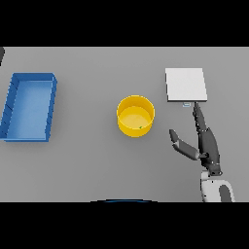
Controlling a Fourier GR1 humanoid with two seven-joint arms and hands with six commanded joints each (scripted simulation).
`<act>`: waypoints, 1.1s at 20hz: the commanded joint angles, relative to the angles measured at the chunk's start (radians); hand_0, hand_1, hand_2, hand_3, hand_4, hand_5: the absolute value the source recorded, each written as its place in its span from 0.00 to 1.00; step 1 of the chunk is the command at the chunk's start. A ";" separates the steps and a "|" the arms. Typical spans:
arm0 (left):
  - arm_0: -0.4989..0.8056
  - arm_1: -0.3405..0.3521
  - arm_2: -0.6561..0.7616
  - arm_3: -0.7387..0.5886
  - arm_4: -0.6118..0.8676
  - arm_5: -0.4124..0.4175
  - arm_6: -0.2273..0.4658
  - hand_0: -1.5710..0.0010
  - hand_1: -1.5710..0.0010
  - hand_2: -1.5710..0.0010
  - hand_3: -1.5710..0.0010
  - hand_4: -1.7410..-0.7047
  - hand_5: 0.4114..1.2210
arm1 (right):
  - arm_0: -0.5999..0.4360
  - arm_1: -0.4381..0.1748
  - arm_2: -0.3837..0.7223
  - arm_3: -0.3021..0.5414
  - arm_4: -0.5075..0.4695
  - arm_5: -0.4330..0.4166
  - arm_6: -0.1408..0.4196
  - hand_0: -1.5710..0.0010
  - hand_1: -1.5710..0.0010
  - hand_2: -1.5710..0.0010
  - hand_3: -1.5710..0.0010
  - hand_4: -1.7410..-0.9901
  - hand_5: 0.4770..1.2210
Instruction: Pick up the red beaker and tilt it to pour out 1 green nut into yellow bowl. Pick up the yellow bowl and place it on the metallic measuring scale.
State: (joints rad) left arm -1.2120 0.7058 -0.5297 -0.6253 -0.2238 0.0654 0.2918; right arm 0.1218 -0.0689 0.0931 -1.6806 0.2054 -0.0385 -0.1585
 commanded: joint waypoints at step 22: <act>0.631 0.161 -0.134 -0.532 0.343 0.446 0.318 0.00 0.00 0.00 0.04 0.20 0.56 | 0.012 -0.019 0.019 -0.001 0.041 -0.001 0.004 1.00 1.00 1.00 1.00 0.72 0.25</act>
State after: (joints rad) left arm -0.5805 0.8666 -0.6632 -1.1568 0.1205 0.5139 0.6090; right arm 0.1340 -0.0884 0.1121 -1.6811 0.2462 -0.0397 -0.1539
